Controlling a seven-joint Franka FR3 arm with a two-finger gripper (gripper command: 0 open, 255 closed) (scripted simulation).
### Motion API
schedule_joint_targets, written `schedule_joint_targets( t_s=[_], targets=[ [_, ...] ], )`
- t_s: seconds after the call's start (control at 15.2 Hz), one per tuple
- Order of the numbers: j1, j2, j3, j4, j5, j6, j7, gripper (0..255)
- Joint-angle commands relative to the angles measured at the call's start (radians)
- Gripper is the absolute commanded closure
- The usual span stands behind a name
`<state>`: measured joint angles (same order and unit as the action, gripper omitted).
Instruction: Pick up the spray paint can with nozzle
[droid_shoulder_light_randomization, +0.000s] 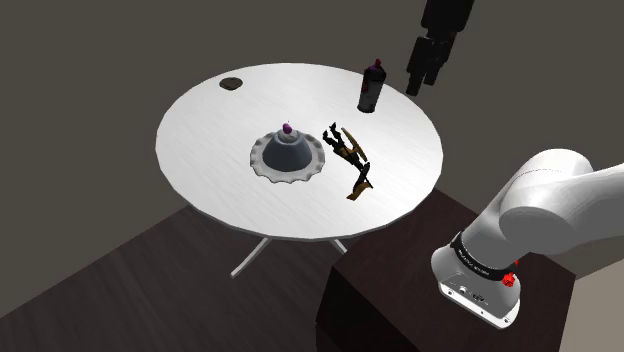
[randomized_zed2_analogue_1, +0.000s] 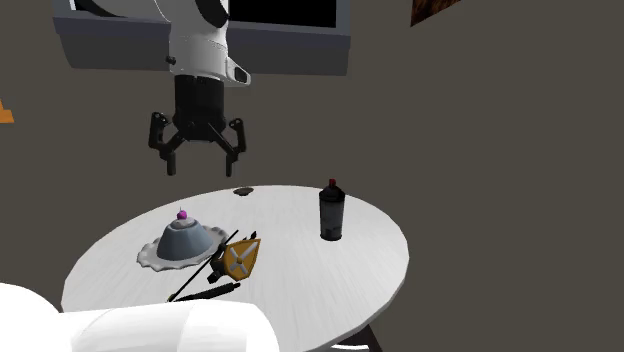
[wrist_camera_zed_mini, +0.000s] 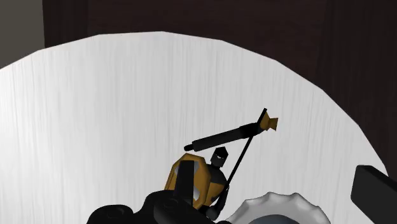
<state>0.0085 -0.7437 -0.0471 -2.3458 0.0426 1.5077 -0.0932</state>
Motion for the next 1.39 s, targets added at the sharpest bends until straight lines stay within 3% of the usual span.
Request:
schedule_joint_targets(
  t_s=[0.0,0.79,1.32],
  targets=[
    [0.000,0.000,0.000,0.000,0.000,0.000,0.000,0],
    [-0.087,0.166,-0.133,-0.121,-0.051,0.511,-0.057,0],
    [-0.106,0.365,-0.242,-0.097,-0.005,0.834,-0.125,0]
  ],
)
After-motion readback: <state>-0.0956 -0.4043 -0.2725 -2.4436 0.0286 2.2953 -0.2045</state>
